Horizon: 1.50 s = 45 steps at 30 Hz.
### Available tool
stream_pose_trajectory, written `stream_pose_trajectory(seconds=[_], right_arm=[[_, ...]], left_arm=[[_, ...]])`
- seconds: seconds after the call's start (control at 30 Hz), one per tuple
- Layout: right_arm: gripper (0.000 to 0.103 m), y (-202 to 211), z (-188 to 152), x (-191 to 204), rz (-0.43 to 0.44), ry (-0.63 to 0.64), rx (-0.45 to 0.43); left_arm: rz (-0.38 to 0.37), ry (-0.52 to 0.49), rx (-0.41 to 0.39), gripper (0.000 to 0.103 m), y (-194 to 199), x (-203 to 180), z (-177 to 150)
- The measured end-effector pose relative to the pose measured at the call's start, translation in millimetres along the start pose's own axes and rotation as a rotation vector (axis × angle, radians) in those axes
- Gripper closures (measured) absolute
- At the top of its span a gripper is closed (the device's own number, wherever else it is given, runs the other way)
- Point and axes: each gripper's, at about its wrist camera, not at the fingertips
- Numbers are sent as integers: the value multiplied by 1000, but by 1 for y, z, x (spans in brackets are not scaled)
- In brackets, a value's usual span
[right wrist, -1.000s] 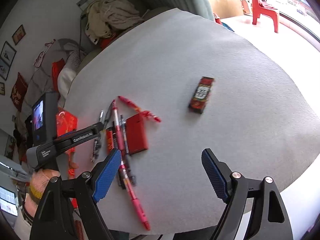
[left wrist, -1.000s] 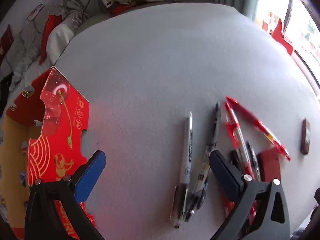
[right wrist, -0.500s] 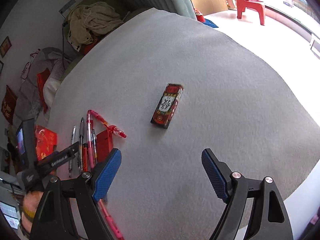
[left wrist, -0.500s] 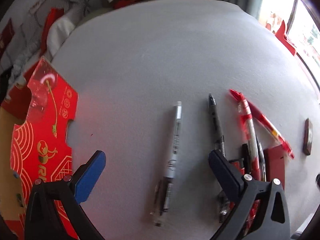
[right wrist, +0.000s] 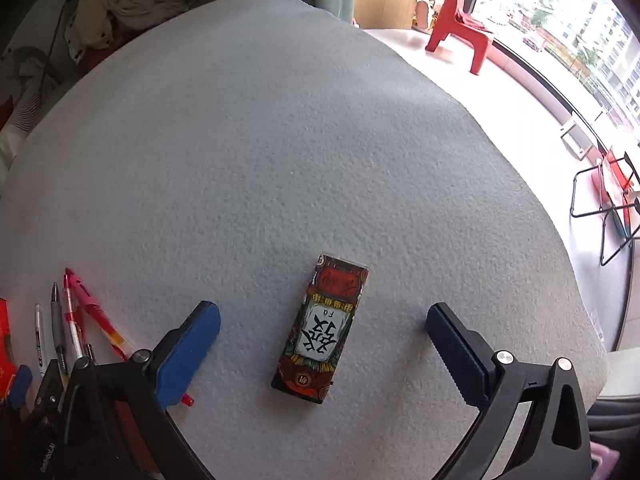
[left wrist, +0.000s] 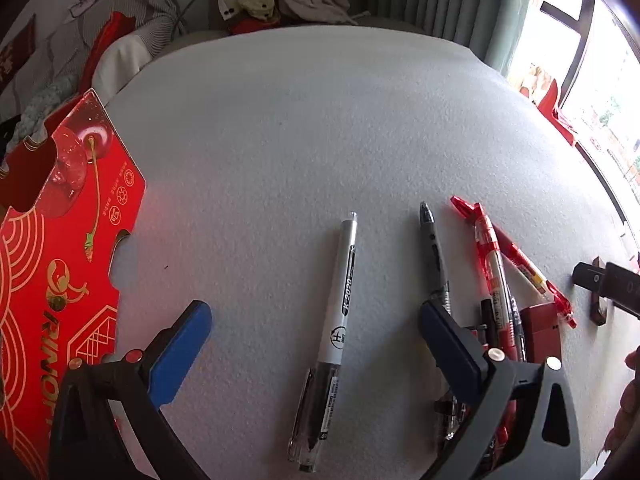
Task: Organize rigid objects
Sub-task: 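Grasp the clear silver pen with the left gripper while the right grasps the eraser box, then lift the clear pen and eraser box and carry them toward the cardboard box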
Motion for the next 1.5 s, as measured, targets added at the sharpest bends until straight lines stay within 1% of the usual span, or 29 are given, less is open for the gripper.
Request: stream_pose_trajectory(seconds=[0.1, 0.2, 0.23, 0.3, 0.33, 0.37, 0.43, 0.5, 0.57, 0.67, 0.73, 0.77, 0.8, 0.9, 1.03, 1.13, 1.2, 1.3, 1.33, 1.37, 1.4, 1.5], right_arm=[[0, 1, 2, 0, 1, 6, 12], [0, 2, 0, 0, -8, 17, 2], [2, 3, 0, 1, -8, 27, -5], [12, 7, -1, 7, 4, 61, -20], [29, 11, -3, 14, 10, 87, -29], [53, 16, -6, 20, 19, 129, -42], [78, 21, -11, 29, 38, 190, -47], [78, 21, -17, 31, 50, 225, -40], [78, 22, -29, 28, 63, 257, -28], [78, 24, -58, 14, 59, 317, -32], [78, 28, -79, 4, 60, 348, -41], [78, 29, -88, -1, 67, 353, -42], [78, 30, -95, -5, 74, 359, -45], [78, 31, -106, -6, 79, 365, -62], [77, 32, -109, -4, 74, 376, -57], [77, 28, -103, -7, 80, 389, -52], [77, 25, -97, -9, 77, 396, -44], [77, 25, -95, -4, 65, 418, -41], [77, 25, -95, -4, 64, 429, -40], [77, 25, -94, -4, 67, 436, -38], [77, 25, -95, -5, 77, 424, -40], [78, 27, -101, -8, 75, 396, -74]], left_arm=[[1, 0, -15, 0, 3, -2, -8], [1, -5, -18, 0, 0, -4, -12], [0, -8, -20, 0, 1, -5, -13], [-2, -18, -19, 0, 1, -8, -8], [-2, -25, -14, 0, 0, -11, -6], [-4, -32, -6, 0, -1, -13, -5], [-10, -50, 12, 0, -1, -15, -2], [-21, -78, 33, 1, -1, -18, -1], [-33, -111, 39, 5, 2, -21, -2], [-50, -150, 38, 15, 7, -25, -6], [-65, -192, 31, 39, 14, -28, -10], [-64, -214, 28, 70, 18, -30, -12], [-58, -225, 32, 85, 19, -30, -14], [-44, -225, 29, 84, 20, -31, -15], [-10, -239, 36, 84, 20, -37, -16], [-8, -250, 47, 84, 19, -38, -11], [7, -266, 37, 84, 17, -49, -10], [50, -324, 16, 93, 17, -63, -11], [64, -331, 7, 93, 17, -66, -13], [64, -328, 6, 93, 17, -67, -13], [48, -311, 10, 93, 18, -64, -12], [-43, -189, 45, 93, 22, -46, -11]])
Point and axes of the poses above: each gripper's, at about its wrist camera, not at the fingertips, and y roughly against the way its jaws point, x to its left, z to its top, and after that the axes turned 10 degrees about x, right-handed
